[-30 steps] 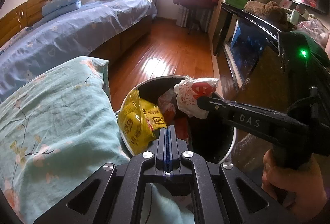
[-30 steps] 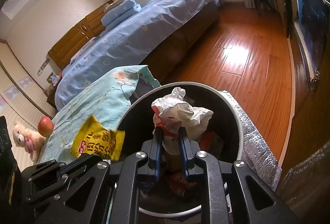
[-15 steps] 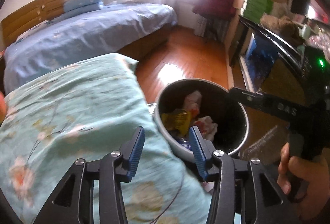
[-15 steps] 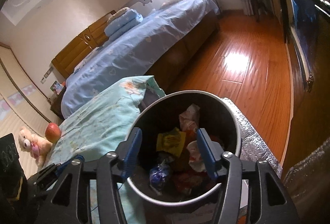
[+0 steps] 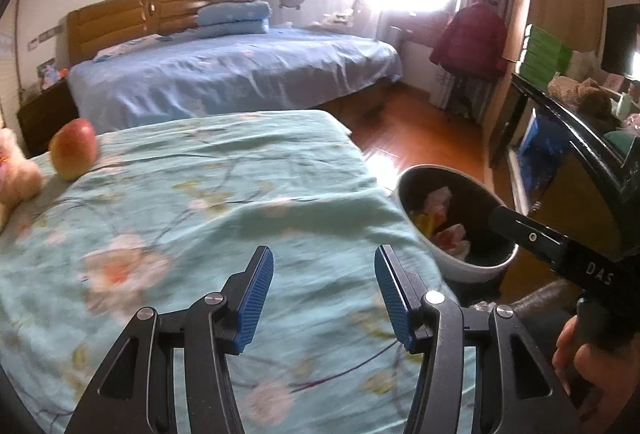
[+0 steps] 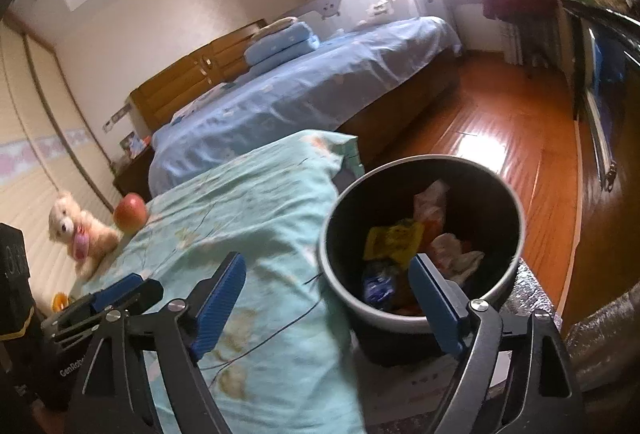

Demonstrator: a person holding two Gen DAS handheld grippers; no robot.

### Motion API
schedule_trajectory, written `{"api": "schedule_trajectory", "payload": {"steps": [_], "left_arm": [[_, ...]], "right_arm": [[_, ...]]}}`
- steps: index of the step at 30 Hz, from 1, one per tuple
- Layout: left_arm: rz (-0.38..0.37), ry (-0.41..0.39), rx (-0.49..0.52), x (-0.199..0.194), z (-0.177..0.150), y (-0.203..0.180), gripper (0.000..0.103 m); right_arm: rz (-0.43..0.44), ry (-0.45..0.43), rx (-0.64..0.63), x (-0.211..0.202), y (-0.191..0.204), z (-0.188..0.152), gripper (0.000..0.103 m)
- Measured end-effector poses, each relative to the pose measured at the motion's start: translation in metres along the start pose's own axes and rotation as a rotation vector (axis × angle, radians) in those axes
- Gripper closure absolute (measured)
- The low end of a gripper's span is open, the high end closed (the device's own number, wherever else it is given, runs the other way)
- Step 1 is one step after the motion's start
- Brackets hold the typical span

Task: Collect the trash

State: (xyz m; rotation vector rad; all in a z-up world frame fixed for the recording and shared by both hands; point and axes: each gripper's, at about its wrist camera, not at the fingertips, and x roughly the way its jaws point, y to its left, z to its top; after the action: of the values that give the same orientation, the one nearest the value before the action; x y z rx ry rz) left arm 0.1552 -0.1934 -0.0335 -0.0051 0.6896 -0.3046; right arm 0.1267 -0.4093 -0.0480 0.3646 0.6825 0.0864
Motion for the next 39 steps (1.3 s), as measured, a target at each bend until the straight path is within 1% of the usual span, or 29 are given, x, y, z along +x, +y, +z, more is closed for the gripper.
{"api": "schedule_trajectory", "payload": {"steps": [4,8,9,10,11,12,14,16,19,22,27,29,33,39], "left_arm": [[0.032,-0.045,-0.020,-0.025,-0.001,0.007,0.050],[0.051,-0.109,-0.022,-0.048,0.003,0.010,0.050],[0.064,-0.134,-0.014,-0.057,0.004,0.009,0.045],[0.075,-0.151,-0.012,-0.063,0.004,0.009,0.033],[0.088,-0.171,-0.013,-0.070,0.003,0.009,0.027],[0.095,-0.186,-0.015,-0.075,0.001,0.009,0.020],[0.125,-0.229,-0.011,-0.085,-0.005,0.007,0.019],[0.168,-0.258,-0.001,-0.088,-0.015,0.006,0.014],[0.206,-0.286,-0.009,-0.089,-0.028,0.006,0.010],[0.238,-0.300,-0.016,-0.088,-0.038,0.006,0.008],[0.292,-0.333,-0.022,-0.089,-0.045,0.002,0.006],[0.301,-0.341,-0.022,-0.082,-0.041,0.000,0.005],[0.323,-0.354,-0.013,-0.080,-0.044,-0.004,0.005],[0.328,-0.355,-0.011,-0.081,-0.044,-0.001,0.004]], "right_arm": [[0.001,-0.021,-0.061,-0.009,0.021,0.005,0.014],[0.001,-0.095,-0.113,-0.030,0.040,0.015,0.003],[-0.001,-0.116,-0.126,-0.035,0.045,0.018,0.002],[-0.003,-0.143,-0.143,-0.041,0.050,0.021,0.000],[-0.006,-0.177,-0.168,-0.049,0.056,0.024,0.000],[-0.008,-0.189,-0.180,-0.051,0.059,0.025,0.000],[-0.020,-0.214,-0.215,-0.055,0.067,0.026,0.000],[-0.031,-0.238,-0.249,-0.053,0.071,0.022,0.000],[-0.036,-0.252,-0.262,-0.045,0.073,0.013,0.000],[-0.024,-0.254,-0.265,-0.037,0.071,0.003,0.000],[-0.019,-0.231,-0.278,-0.027,0.074,-0.007,0.000],[-0.019,-0.228,-0.281,-0.025,0.075,-0.009,0.000],[-0.019,-0.232,-0.283,-0.025,0.078,-0.011,0.000],[-0.016,-0.238,-0.287,-0.026,0.079,-0.011,0.000]]}}
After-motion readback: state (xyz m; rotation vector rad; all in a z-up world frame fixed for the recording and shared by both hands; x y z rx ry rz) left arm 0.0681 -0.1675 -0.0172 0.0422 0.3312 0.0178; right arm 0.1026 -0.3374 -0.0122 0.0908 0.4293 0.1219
